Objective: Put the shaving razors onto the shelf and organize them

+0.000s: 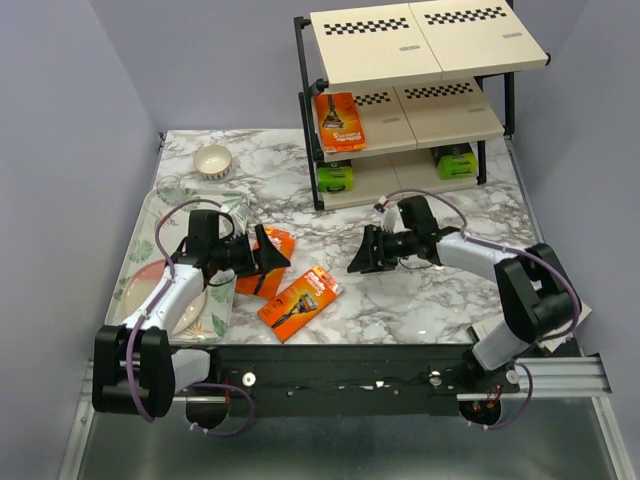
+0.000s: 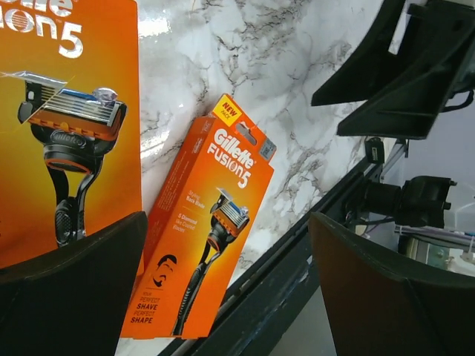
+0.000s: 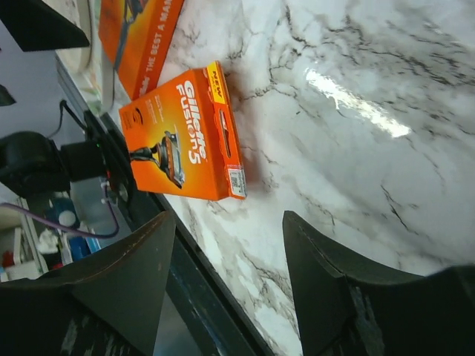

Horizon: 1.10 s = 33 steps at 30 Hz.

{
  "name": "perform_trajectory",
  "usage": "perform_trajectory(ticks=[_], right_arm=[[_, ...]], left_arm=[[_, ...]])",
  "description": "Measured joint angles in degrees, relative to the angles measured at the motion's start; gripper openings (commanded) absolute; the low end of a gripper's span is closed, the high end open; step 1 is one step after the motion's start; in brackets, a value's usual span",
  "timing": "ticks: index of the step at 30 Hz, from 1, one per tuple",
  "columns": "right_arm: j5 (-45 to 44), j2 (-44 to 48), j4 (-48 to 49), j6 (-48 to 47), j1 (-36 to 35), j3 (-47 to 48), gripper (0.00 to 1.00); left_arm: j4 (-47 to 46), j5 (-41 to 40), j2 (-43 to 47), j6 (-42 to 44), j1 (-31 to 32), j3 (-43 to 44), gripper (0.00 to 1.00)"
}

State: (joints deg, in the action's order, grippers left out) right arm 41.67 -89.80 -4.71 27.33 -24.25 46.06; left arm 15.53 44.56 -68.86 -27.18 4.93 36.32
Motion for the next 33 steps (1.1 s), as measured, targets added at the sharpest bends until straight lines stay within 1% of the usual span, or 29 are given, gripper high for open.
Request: perform_trajectory(ticks=[3,4,8,10,14,19,24,25,27,28,31,33], right_arm=[[0.87,-4.85,-0.11,-1.40,-2.32,2.21,0.64],[1.07,-5.95,-0.09,-1.53,-2.73,2.60,0.61],[1.49,-12.46,-0.57,-2.89,-3.56,5.07,0.54],[1.79,-14.47,-0.87,-3.04,-3.58,6.14,0.49],[3.52,-18.62,-0.92,-3.76,-3.91,10.32,0.47],[6.25,-22.64,-0.90,-4.28,-5.20,14.43,0.46],[7.74,-24.17,-0.94,-5.05,-6.58,15.85,0.45],[7.82,-24.20,-0.96,-5.14,-6.64,15.85,0.41],[8.09,-24.33,-0.96,-5.62,-6.84,15.85,0.36],[8.02,-24.39,-1.03,-5.77,-6.88,15.85,0.31],[7.93,-24.85,-1.09,-6.21,-7.02,15.85,0.27],[7.91,-24.98,-1.05,-6.23,-7.13,15.85,0.27]], left_arm=[[-1.11,0.15,2.86,-1.68,-0.83,-2.08,0.99],[-1.38,-0.07,3.56,-3.17,-1.53,-2.62,0.99],[-2.62,-0.11,4.63,-7.26,-4.96,-4.04,0.98],[-3.17,0.09,5.14,-9.18,-7.26,-4.44,0.96],[-4.52,0.57,6.38,-10.64,-9.27,-4.44,0.92],[-6.38,1.27,8.04,-11.54,-11.54,-5.33,0.91],[-6.38,1.29,8.44,-12.15,-12.61,-6.36,0.90],[-6.43,1.29,8.44,-12.17,-12.63,-6.36,0.90],[-6.45,1.29,8.41,-12.41,-12.74,-6.34,0.90],[-6.49,1.29,8.41,-12.63,-12.74,-6.34,0.90],[-7.08,1.36,8.11,-13.40,-12.74,-6.34,0.89],[-8.15,1.44,7.13,-14.10,-12.68,-6.34,0.89]])
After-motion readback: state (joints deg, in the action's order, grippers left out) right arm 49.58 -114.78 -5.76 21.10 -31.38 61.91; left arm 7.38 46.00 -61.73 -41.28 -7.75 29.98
